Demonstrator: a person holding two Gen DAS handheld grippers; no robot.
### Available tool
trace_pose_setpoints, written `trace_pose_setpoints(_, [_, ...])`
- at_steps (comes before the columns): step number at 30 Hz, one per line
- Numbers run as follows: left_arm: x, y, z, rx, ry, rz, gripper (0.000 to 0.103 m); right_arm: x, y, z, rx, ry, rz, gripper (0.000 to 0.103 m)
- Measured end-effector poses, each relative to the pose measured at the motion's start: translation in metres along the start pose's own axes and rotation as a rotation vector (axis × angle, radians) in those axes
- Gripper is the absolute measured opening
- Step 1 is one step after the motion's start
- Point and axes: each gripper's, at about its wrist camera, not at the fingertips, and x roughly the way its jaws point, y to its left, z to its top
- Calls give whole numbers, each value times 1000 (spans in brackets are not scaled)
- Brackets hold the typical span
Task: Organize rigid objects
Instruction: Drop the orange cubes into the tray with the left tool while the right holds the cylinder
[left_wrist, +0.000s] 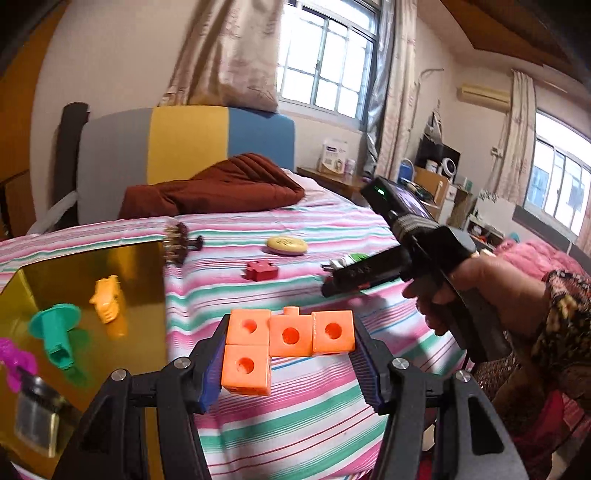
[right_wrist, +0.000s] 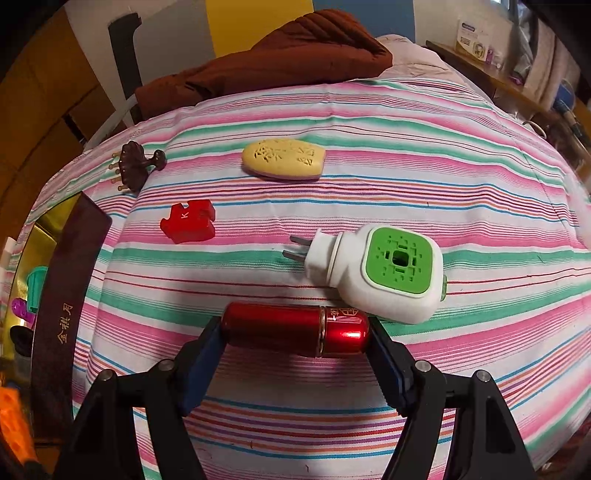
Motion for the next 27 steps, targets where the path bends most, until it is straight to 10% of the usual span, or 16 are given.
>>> trace_pose_setpoints(27, [-79, 177, -26, -248, -1, 430, 60, -1, -7, 2, 13, -19, -16, 75])
